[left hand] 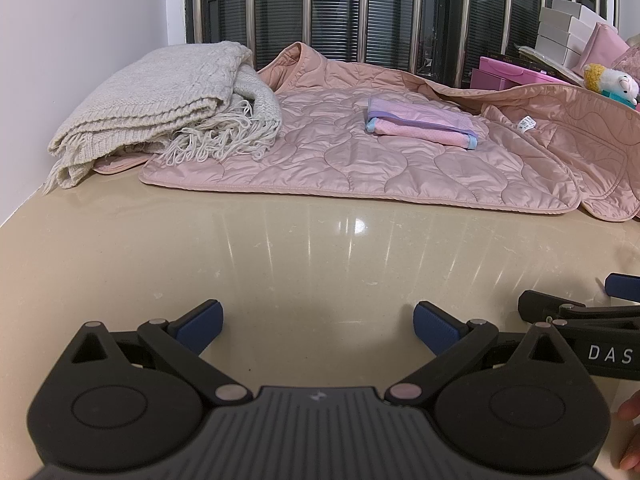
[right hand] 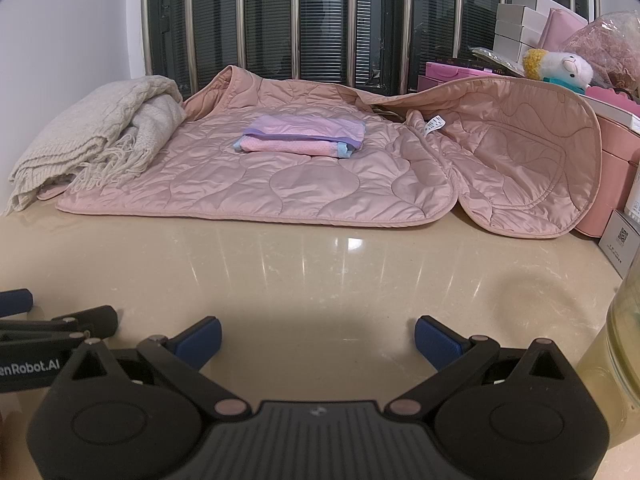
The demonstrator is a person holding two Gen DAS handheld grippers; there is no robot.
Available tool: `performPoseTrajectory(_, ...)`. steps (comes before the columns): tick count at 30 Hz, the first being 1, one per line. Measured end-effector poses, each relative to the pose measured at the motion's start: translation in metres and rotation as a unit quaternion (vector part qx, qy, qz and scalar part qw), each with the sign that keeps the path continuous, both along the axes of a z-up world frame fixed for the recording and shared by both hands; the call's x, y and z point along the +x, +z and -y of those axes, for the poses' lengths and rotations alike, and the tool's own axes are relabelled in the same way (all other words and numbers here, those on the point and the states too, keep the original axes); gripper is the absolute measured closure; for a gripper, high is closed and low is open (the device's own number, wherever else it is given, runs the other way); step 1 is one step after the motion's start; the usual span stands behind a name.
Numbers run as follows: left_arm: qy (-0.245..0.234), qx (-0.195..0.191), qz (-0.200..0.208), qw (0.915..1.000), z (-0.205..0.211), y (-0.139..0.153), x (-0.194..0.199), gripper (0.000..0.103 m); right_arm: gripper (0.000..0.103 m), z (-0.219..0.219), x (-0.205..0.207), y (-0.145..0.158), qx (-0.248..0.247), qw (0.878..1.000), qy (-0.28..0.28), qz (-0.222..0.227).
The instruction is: Fold clothes
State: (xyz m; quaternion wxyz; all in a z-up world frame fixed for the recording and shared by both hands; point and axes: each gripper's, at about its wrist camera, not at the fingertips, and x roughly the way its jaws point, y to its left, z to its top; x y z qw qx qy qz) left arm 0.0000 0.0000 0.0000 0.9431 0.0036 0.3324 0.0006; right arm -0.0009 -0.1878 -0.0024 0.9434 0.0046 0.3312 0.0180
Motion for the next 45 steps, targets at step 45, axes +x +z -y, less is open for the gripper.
performPoseTrajectory(45,-0.011,-0.033,0.02,0.9992,-0.003,0.02,0.003,0.001,0.0,0.01,-0.001,0.016,0.043,0.999,-0.025,-0.011)
